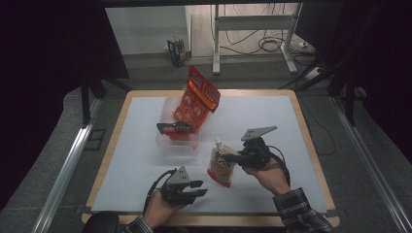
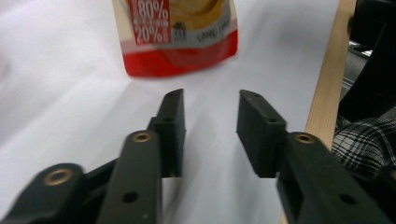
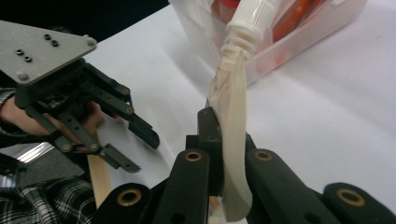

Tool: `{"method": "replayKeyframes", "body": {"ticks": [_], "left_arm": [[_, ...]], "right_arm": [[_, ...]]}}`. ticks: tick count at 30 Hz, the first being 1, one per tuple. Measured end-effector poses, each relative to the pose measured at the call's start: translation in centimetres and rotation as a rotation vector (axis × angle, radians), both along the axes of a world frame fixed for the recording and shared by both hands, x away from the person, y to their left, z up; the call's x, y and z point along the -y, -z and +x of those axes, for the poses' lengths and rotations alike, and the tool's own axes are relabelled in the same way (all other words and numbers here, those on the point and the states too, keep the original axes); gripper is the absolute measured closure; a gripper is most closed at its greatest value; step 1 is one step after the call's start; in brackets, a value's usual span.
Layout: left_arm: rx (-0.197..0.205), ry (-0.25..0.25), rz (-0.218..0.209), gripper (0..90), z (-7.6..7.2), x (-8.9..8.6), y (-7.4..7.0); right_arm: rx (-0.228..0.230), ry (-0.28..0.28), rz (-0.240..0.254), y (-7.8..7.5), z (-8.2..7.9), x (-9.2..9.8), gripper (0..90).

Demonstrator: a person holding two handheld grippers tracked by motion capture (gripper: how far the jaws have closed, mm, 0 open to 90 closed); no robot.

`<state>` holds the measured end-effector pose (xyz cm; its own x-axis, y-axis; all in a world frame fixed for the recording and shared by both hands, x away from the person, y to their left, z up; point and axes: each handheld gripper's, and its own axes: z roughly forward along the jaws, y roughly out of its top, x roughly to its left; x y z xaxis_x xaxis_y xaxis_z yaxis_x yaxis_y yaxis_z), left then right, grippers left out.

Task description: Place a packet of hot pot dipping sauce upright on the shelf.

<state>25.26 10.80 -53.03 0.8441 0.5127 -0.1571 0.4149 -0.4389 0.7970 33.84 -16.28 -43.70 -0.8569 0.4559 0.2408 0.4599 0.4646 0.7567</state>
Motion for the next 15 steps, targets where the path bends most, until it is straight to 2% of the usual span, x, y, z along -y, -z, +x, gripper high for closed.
{"method": "replayKeyframes", "body": {"ticks": [5, 9, 15], "left_arm": [[0.014, -0.022, 0.003, 49.1, -0.3, -1.0, -0.5], [0.03, -0.03, 0.024, 39.2, -0.4, -1.6, -0.9], [0.032, -0.047, 0.031, 28.5, -0.4, -2.1, -1.1]], "right_arm": [[0.016, 0.006, 0.013, -0.7, 0.4, 0.0, 88.4], [0.03, 0.006, 0.016, -1.2, 0.6, -0.2, 88.4], [0.054, 0.011, 0.02, -2.2, 1.1, -0.4, 88.4]]}}
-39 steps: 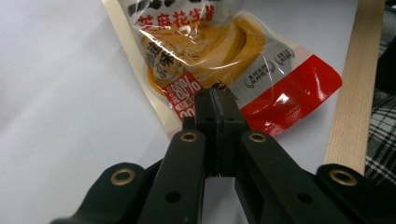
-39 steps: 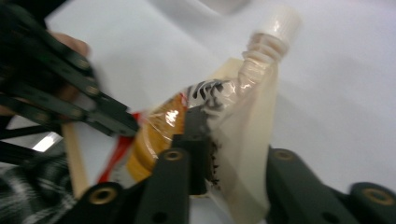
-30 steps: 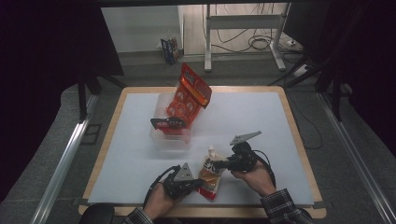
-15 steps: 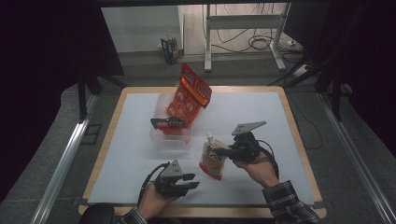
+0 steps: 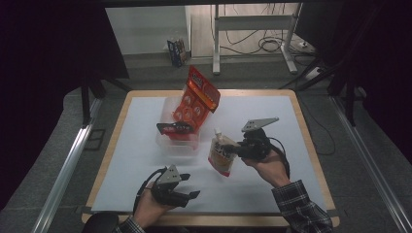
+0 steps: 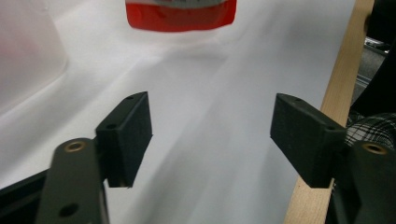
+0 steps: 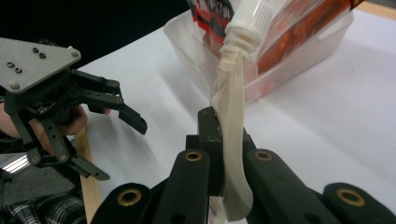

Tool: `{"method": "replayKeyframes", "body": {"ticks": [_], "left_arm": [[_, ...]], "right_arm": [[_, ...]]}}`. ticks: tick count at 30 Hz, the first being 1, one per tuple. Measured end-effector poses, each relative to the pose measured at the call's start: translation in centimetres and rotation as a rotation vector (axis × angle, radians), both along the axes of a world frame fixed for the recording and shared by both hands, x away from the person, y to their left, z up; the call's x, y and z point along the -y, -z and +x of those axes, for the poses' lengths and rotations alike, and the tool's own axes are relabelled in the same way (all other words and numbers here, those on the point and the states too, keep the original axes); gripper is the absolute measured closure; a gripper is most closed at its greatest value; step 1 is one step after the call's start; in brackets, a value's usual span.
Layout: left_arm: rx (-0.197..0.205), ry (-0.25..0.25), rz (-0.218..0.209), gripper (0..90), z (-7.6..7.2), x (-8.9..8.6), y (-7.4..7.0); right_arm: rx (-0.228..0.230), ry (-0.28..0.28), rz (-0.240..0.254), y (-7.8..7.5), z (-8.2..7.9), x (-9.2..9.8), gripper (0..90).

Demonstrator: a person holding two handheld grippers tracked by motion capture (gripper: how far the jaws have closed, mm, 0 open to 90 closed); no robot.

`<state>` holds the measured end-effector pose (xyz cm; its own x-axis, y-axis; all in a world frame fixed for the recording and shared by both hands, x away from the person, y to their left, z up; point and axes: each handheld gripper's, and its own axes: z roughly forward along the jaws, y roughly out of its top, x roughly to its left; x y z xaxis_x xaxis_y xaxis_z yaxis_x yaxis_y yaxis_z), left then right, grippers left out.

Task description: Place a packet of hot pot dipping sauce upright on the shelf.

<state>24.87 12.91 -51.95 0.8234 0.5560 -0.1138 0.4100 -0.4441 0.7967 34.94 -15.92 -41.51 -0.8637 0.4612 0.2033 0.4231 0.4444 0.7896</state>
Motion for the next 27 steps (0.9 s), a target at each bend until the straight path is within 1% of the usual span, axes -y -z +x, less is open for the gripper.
{"method": "replayKeyframes", "body": {"ticks": [2, 5, 8, 9, 11, 14, 20, 26, 27], "left_arm": [[-0.001, -0.005, -0.005, 26.0, 0.0, -0.2, -0.1], [0.001, -0.013, 0.0, 21.6, -0.1, -0.3, -0.2], [0.002, -0.02, -0.003, 18.8, -0.2, -0.6, -0.3], [0.006, -0.02, 0.005, 18.2, -0.2, -0.7, -0.4], [0.005, -0.029, 0.003, 16.3, -0.2, -0.9, -0.4], [-0.003, -0.043, 0.003, 14.6, -0.3, -1.3, -0.5], [-0.006, -0.066, 0.016, 11.3, -0.5, -2.1, -0.5], [-0.003, -0.074, 0.026, 7.9, -0.8, -2.5, -0.5], [0.0, -0.072, 0.033, 7.5, -0.8, -2.6, -0.5]], "right_arm": [[0.004, 0.001, 0.004, -0.3, 0.2, -0.1, 88.4], [0.008, -0.001, 0.003, -0.8, 0.5, -0.2, 88.4], [0.015, -0.002, 0.006, -1.1, 0.9, -0.4, 88.4], [0.018, -0.001, 0.005, -1.2, 1.0, -0.4, 88.4], [0.025, 0.001, 0.004, -1.5, 1.2, -0.6, 88.4], [0.028, 0.001, 0.005, -1.8, 1.5, -0.8, 88.4], [0.041, -0.013, -0.003, -2.5, 2.2, -1.6, 88.4], [0.054, -0.024, -0.006, -3.2, 2.8, -2.3, 88.4], [0.055, -0.025, -0.006, -3.3, 2.9, -2.4, 88.4]]}}
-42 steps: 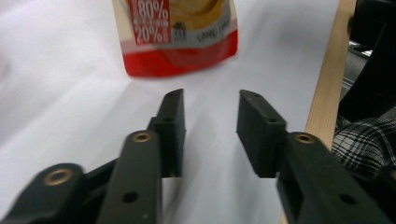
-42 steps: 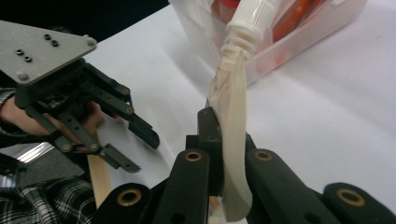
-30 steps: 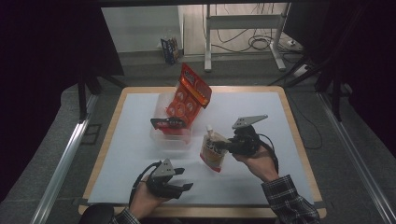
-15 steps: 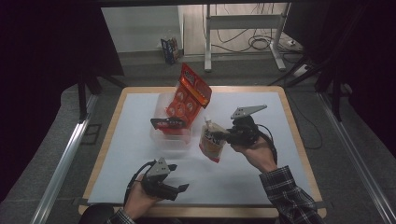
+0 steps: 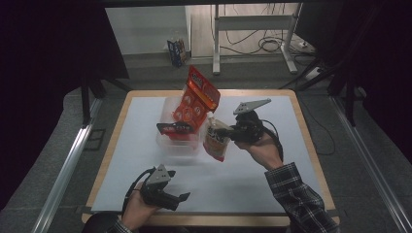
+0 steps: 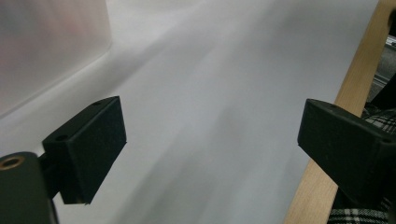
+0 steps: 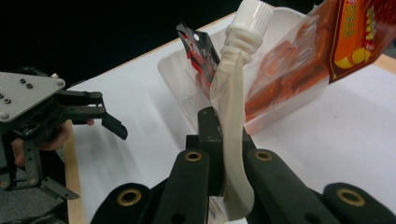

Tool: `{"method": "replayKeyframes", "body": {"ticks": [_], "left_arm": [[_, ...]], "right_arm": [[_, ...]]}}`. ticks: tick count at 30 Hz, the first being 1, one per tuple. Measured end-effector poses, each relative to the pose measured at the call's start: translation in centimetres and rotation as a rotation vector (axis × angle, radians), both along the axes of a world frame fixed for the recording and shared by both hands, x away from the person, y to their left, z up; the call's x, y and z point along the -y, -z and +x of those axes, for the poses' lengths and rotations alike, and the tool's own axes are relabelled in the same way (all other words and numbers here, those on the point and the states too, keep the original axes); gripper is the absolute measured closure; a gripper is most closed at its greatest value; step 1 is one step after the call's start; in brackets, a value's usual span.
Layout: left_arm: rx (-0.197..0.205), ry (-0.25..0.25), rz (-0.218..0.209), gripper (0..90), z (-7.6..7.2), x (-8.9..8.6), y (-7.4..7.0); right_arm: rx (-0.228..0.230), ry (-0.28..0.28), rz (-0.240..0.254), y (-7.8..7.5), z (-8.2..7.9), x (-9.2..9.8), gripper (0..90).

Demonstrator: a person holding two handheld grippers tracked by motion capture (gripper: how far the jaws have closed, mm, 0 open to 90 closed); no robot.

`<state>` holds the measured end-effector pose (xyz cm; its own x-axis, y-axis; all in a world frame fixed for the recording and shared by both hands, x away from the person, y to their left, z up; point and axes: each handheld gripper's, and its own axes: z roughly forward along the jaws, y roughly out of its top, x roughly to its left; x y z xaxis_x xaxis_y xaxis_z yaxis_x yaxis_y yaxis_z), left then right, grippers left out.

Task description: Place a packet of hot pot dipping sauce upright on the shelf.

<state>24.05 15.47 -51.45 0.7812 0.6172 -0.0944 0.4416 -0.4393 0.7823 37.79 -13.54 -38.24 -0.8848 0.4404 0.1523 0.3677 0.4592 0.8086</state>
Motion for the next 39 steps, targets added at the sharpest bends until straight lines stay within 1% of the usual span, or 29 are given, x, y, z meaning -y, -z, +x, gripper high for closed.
{"method": "replayKeyframes", "body": {"ticks": [3, 6, 8, 17, 23, 29, 30, 34, 36, 39], "left_arm": [[0.008, -0.014, 0.01, 6.0, -0.2, -0.1, 0.1], [0.017, -0.017, 0.006, 4.2, -0.2, -0.4, 0.2], [0.03, -0.021, 0.008, 2.9, -0.2, -0.6, 0.3], [0.061, -0.042, 0.025, 1.5, -0.3, -1.0, 0.5], [0.073, -0.038, 0.044, 1.2, -0.3, -0.9, 0.6], [0.08, -0.041, 0.04, 1.2, -0.3, -1.0, 0.5], [0.08, -0.044, 0.034, 1.1, -0.3, -1.0, 0.5], [0.08, -0.049, 0.034, 1.0, -0.3, -1.1, 0.6], [0.08, -0.05, 0.034, 1.0, -0.3, -1.1, 0.6], [0.081, -0.049, 0.032, 1.0, -0.3, -1.0, 0.6]], "right_arm": [[0.001, -0.003, 0.001, -0.2, 0.3, -0.3, 88.4], [0.003, -0.009, -0.001, -0.4, 0.6, -0.6, 88.4], [0.006, -0.014, -0.003, -0.5, 0.8, -0.9, 88.4], [0.003, -0.042, -0.01, -0.2, 1.3, -2.2, 88.4], [0.004, -0.07, -0.014, -0.1, 1.4, -3.3, 88.4], [0.018, -0.096, -0.032, -0.3, 1.7, -4.5, 88.4], [0.02, -0.099, -0.034, -0.3, 1.8, -4.8, 88.4], [0.02, -0.114, -0.04, -0.3, 2.0, -6.0, 88.4], [0.03, -0.12, -0.053, -0.2, 2.1, -6.6, 88.4], [0.032, -0.128, -0.062, 0.0, 2.3, -7.5, 88.4]]}}
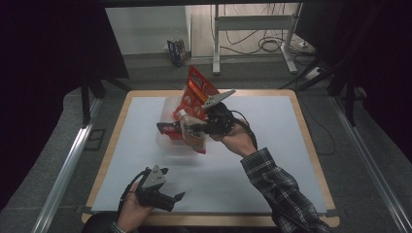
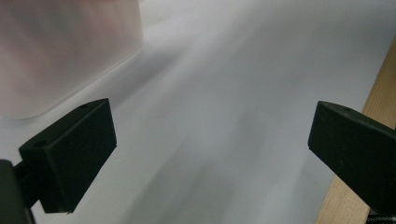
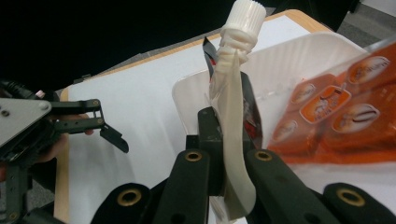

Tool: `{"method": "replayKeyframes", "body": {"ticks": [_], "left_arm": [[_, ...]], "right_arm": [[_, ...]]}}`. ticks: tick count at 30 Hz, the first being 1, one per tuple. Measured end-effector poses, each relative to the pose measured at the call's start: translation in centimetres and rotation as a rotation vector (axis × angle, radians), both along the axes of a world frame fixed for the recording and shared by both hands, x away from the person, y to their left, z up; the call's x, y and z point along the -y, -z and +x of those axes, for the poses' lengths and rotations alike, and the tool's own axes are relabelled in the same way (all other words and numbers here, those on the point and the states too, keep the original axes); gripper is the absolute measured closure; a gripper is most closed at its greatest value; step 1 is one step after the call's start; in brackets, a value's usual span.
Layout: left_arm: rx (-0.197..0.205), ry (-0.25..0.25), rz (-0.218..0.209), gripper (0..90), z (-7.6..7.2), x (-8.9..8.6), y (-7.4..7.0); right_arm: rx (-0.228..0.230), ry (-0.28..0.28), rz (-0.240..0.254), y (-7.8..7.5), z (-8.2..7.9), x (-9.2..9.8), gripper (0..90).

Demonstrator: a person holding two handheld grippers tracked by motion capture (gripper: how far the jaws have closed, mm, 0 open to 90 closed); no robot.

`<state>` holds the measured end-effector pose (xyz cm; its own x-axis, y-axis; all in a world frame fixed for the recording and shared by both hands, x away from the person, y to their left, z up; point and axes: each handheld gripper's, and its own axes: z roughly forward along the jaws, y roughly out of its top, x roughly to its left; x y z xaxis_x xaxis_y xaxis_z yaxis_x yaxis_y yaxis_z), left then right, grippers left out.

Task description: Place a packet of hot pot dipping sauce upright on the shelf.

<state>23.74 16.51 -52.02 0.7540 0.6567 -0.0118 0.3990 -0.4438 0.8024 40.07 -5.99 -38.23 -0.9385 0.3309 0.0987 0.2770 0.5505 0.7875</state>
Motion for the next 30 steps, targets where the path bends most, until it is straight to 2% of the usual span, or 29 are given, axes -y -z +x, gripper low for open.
{"method": "replayKeyframes", "body": {"ticks": [15, 27, 30], "left_arm": [[0.011, -0.035, -0.037, 0.9, 0.1, -0.8, -0.3], [0.02, -0.035, -0.039, 1.0, 0.0, -0.8, -0.3], [0.02, -0.034, -0.036, 1.0, 0.0, -0.8, -0.3]], "right_arm": [[0.003, -0.046, -0.001, 0.8, 0.7, -4.0, 88.4], [-0.015, -0.055, -0.027, 3.3, 1.3, -6.4, 88.3], [-0.004, -0.055, -0.039, 3.8, 1.3, -6.6, 88.2]]}}
